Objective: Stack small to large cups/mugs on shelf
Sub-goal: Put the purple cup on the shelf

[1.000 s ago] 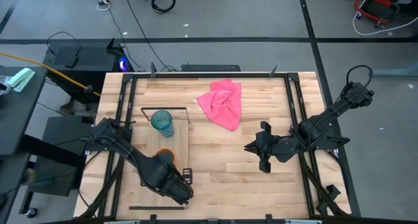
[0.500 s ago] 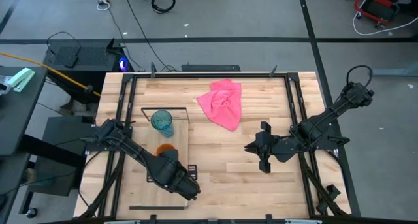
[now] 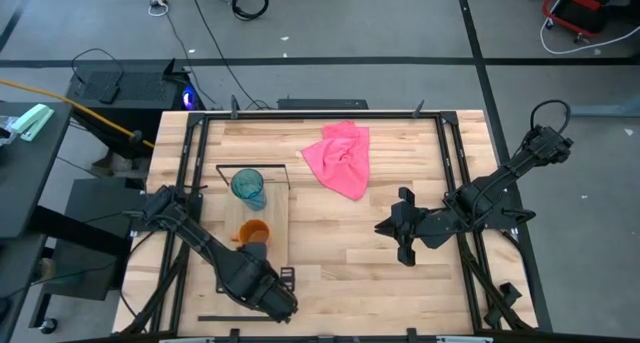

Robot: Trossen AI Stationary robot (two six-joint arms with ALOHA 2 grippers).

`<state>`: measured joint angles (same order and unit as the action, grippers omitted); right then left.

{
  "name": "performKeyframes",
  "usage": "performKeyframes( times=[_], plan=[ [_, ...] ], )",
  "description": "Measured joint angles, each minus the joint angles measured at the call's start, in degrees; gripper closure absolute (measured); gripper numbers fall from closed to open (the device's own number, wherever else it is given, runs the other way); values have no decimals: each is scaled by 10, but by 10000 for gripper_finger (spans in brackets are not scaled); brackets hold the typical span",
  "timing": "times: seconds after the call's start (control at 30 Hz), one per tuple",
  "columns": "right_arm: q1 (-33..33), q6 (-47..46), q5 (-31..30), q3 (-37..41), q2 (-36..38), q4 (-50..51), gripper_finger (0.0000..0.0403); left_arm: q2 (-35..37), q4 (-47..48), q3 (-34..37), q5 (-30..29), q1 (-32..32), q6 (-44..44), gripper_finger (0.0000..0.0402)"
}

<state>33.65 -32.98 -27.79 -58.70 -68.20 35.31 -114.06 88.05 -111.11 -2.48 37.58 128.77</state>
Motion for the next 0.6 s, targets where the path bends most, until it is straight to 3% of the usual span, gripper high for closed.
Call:
performKeyframes(
  times=[0.6],
  plan=[
    [0,2,0,0,0,0,356,-40,-10,0,-39,-2,-6,390]
  ],
)
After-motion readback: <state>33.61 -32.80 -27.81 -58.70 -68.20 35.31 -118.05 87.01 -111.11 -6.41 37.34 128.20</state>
